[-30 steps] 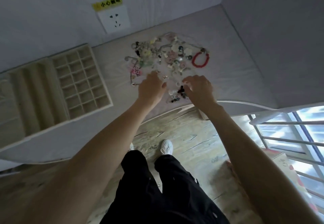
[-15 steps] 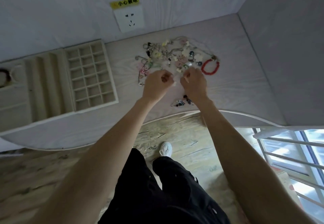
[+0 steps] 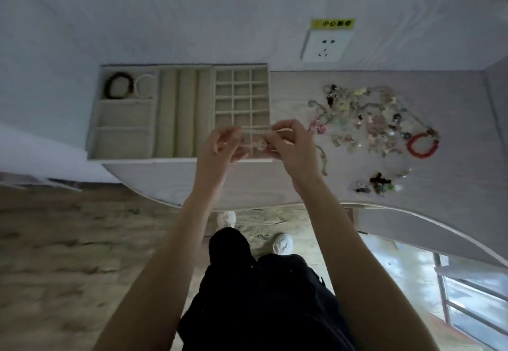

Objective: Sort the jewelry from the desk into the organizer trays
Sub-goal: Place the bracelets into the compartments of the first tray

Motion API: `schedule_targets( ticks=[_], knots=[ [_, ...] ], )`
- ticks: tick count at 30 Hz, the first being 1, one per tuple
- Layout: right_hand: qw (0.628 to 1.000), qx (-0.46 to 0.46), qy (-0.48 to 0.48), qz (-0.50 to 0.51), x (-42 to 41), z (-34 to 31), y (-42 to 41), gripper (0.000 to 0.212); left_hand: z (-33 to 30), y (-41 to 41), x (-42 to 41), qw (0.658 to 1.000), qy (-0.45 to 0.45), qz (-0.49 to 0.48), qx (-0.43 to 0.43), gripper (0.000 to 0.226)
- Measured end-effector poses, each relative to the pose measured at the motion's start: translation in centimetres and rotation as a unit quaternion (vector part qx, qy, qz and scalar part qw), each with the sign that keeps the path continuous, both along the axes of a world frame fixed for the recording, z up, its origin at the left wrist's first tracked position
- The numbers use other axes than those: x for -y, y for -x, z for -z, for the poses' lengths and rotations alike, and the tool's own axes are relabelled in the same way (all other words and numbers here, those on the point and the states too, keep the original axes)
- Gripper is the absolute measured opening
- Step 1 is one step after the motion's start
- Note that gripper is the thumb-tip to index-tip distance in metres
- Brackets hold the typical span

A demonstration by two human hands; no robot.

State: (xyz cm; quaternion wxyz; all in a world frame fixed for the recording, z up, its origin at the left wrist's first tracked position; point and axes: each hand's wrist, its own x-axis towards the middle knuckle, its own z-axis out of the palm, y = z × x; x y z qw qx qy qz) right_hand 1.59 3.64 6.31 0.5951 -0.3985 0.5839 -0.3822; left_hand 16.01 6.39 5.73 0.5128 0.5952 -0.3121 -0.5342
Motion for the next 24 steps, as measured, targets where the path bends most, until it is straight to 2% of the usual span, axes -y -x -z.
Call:
schedule_targets(
  ticks=[2, 6, 9, 12, 15, 17, 19, 21, 24],
  knots=[
    [0.998, -0.035, 0.01, -0.059, 0.6, 0.7, -5.2, 0.017, 0.5, -5.5, -0.9, 0.999, -0.003, -0.048, 0.024, 0.016],
    [0.987, -0.049, 0.025, -0.151, 2.3, 1.5, -14.6, 0.023, 1.0, -14.3, -1.1, 0.988, 0.012, -0.109, 0.11, 0.026],
    [0.963, -0.14, 0.093, -0.209, 4.2, 2.3, -20.3, 0.017, 2.1, -19.2, 0.2, 0.971, 0.001, -0.112, 0.21, 0.021],
    [0.942, -0.192, 0.157, -0.224, 6.2, 3.3, -23.3, 0.014, 2.8, -21.4, 2.2, 0.941, -0.005, -0.075, 0.33, 0.01],
    [0.933, -0.206, 0.167, -0.244, 7.5, 4.6, -24.7, 0.014, 3.6, -22.9, 3.8, 0.902, -0.008, -0.019, 0.431, 0.017],
    [0.929, -0.215, 0.133, -0.27, 8.0, 5.2, -25.2, 0.015, 4.4, -23.9, 4.6, 0.887, -0.029, 0.037, 0.46, 0.024],
    [0.915, -0.243, 0.158, -0.28, 8.1, 5.3, -25.2, 0.015, 5.2, -24.6, 4.8, 0.856, -0.031, 0.102, 0.505, 0.031],
    [0.885, -0.298, 0.224, -0.278, 8.0, 5.1, -24.6, 0.016, 5.6, -25.2, 4.8, 0.829, -0.032, 0.133, 0.543, 0.036],
    [0.814, -0.382, 0.322, -0.294, 8.0, 5.3, -23.9, 0.018, 5.9, -25.5, 4.1, 0.798, -0.019, 0.15, 0.584, 0.033]
  ],
)
